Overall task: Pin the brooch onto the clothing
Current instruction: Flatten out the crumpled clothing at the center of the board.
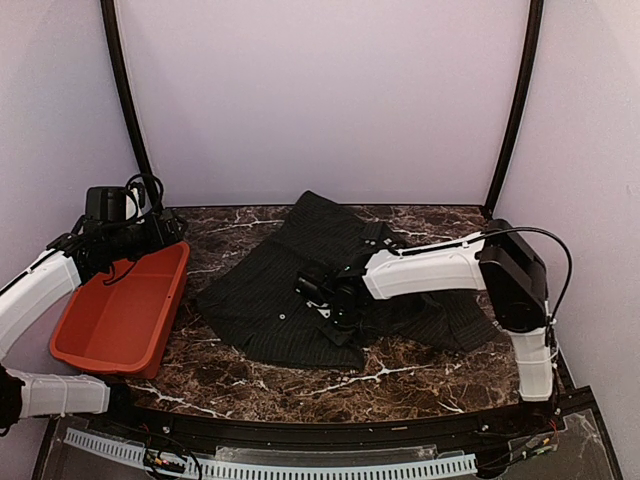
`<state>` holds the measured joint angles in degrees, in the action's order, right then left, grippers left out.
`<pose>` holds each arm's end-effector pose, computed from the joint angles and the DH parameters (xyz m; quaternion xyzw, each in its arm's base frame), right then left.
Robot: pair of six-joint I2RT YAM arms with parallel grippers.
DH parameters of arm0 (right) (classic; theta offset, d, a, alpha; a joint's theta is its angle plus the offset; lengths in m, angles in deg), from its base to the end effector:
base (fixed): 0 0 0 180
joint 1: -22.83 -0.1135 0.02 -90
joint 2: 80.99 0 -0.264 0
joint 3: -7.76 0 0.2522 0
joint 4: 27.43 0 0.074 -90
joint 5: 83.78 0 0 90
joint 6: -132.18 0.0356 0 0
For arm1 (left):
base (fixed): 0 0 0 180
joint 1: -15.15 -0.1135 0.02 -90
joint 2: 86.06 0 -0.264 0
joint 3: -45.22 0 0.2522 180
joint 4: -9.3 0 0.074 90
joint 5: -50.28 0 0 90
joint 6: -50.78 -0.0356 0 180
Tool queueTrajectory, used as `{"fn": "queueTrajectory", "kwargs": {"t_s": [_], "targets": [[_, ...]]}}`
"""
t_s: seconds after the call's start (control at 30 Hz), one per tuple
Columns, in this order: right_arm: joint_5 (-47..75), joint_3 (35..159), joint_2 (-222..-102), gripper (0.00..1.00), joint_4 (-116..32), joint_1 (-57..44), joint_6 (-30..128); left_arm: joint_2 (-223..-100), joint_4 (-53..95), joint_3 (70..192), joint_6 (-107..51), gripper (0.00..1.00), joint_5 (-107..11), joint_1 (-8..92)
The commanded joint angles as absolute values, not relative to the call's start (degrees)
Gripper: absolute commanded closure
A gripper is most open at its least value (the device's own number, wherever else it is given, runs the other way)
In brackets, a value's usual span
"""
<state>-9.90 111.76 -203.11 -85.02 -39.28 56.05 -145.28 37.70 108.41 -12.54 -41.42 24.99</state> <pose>0.2084 0.3726 0.1538 -0.3856 0.9038 -0.0338 0.1827 0.2326 -0.0414 0.3125 -0.1151 0.8327 -0.1815 0.5103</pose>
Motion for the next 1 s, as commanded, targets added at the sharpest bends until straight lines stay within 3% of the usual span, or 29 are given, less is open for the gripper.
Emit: {"fn": "queueTrajectory", "kwargs": {"t_s": [0.0,0.47,0.5,0.53,0.6,0.67,0.77,0.97], "targets": [[-9.77,107.55,-198.2,1.0,-93.23,-40.2,60.33,-144.38,37.36,108.11,-12.41,0.01,-42.28,24.51],[-0.92,95.06,-185.41,0.97,-99.5,-47.68,66.86,-153.65,39.18,115.98,-10.84,0.01,-51.41,24.46],[-1.16,94.33,-184.59,0.89,-99.42,-47.66,67.42,-154.7,38.34,116.67,-10.53,0.01,-52.42,24.64],[-1.54,94.19,-183.52,0.71,-99.34,-47.61,68.0,-155.36,37.87,117.1,-10.01,0.01,-52.84,24.82],[-2.56,95.2,-181.69,0.46,-98.97,-47.59,69.17,-157.56,36.88,118.83,-10.06,0.01,-52.88,26.23],[-4.37,97.22,-179.24,0.28,-98.38,-46.99,70.57,-161.11,36.1,121.43,-11.19,0.01,-50.68,29.14],[-8.53,100.24,-174.8,0.17,-97.65,-44.38,74.37,-166.58,36.03,128.48,-14.95,0.01,-47.02,36.54],[-19.79,97.73,-161.86,0.17,-93.91,-36.57,84.44,-187.06,40.34,145.88,-23.97,0.01,-43.74,46.37]]}}
